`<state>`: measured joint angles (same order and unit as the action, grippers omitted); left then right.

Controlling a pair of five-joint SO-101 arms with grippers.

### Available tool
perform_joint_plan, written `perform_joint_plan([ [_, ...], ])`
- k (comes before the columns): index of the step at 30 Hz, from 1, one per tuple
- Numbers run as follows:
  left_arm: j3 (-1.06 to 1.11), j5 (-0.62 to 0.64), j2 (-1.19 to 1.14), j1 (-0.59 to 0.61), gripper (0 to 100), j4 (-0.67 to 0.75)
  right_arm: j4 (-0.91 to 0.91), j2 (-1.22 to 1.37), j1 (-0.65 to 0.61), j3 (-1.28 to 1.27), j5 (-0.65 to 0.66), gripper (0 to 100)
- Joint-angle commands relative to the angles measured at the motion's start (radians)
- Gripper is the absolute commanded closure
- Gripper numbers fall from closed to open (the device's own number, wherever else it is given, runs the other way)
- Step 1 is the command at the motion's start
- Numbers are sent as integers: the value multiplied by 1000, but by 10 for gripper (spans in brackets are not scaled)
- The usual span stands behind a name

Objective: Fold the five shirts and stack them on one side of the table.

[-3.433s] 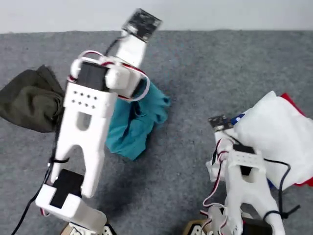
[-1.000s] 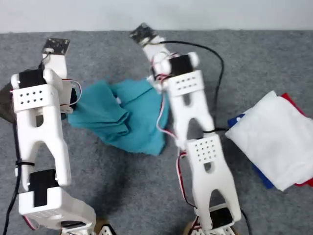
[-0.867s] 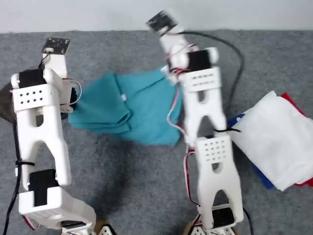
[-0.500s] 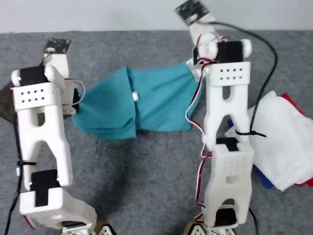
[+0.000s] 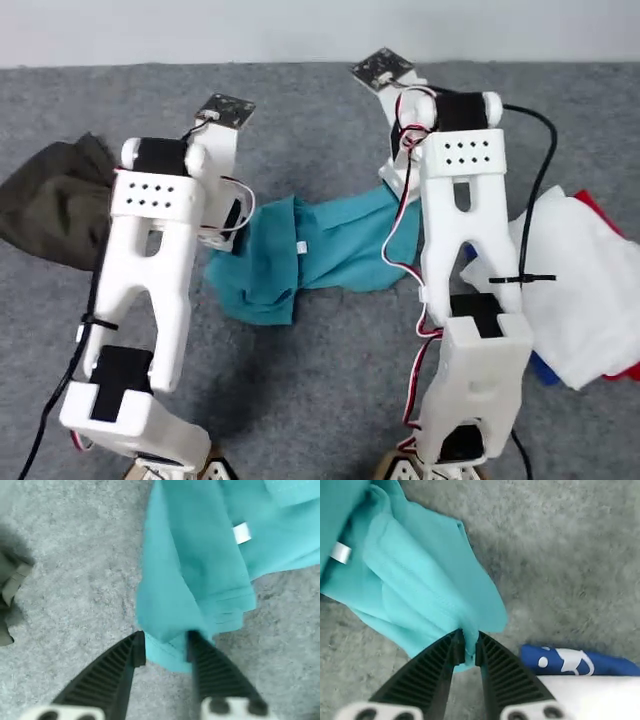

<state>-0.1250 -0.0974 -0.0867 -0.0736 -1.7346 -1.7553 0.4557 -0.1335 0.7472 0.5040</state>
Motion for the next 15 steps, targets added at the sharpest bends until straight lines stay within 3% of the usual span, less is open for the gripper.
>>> perform_joint_plan([
  [1, -50, 9, 43, 18, 810, -14, -21, -70, 13, -23, 14, 988],
  [3, -131, 18, 34, 101, 810, 21, -16, -70, 13, -52, 14, 988],
  [6, -211, 132, 32, 242, 796, 81, -12, -67, 18, -80, 11, 988],
  [9, -216, 219, 32, 302, 773, 103, -10, -64, 18, -84, 9, 988],
  [11, -191, 226, 32, 264, 771, 60, -10, -64, 18, -84, 8, 988],
  [15, -39, 224, 34, 6, 771, -18, -10, -62, 18, -86, 8, 988],
])
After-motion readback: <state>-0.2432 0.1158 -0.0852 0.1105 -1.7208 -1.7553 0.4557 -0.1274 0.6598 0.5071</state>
